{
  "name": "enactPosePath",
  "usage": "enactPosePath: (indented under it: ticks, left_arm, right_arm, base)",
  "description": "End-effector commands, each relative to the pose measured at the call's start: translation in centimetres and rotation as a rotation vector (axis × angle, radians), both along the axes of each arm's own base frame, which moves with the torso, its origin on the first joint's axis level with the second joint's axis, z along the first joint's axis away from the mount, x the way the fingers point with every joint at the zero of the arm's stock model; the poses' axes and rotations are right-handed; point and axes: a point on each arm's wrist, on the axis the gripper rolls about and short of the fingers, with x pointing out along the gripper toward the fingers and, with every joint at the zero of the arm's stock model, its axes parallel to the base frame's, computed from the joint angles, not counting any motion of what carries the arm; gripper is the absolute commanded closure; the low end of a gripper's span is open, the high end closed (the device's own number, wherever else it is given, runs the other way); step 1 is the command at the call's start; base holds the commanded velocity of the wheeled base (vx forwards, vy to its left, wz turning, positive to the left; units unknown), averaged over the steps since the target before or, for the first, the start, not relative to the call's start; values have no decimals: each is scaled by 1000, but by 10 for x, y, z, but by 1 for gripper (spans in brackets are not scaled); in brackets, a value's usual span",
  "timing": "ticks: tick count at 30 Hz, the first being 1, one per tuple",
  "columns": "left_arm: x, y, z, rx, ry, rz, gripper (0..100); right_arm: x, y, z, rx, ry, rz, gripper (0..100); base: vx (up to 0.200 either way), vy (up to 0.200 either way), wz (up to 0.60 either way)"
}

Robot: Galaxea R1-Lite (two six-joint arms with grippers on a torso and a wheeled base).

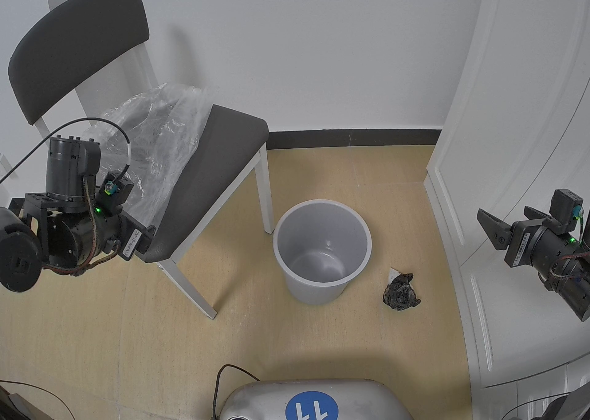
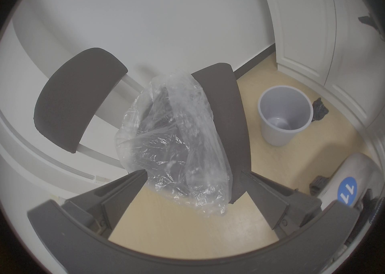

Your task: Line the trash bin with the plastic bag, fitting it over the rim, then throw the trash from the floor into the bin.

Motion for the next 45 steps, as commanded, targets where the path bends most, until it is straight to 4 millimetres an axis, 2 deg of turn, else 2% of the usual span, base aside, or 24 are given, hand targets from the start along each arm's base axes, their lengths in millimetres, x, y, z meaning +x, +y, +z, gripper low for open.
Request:
enactPosePath:
  ticks: [1, 16, 25, 31, 37, 45]
  left_arm:
    - [10, -3, -15, 37, 44, 0, 0]
    - [19, 4, -16, 81, 25, 80, 0]
    - [28, 30, -18, 125, 15, 187, 0]
    - [28, 30, -14, 128, -21, 184, 0]
    - [31, 27, -26, 137, 17, 177, 0]
    - [37, 26, -32, 144, -5, 199, 0]
  right_arm:
    - [-2, -1, 1, 3, -5, 1, 0]
    - [-5, -2, 4, 12, -21, 1, 0]
    - [-10, -5, 8, 23, -42, 1, 0]
    - [-11, -6, 9, 15, -48, 3, 0]
    - [-13, -7, 9, 14, -51, 3, 0]
    - [-13, -7, 9, 11, -50, 3, 0]
  base:
    - [0, 0, 0]
    - [0, 0, 0]
    - [0, 0, 0]
    - [0, 0, 0]
    - [0, 0, 0]
    - [0, 0, 0]
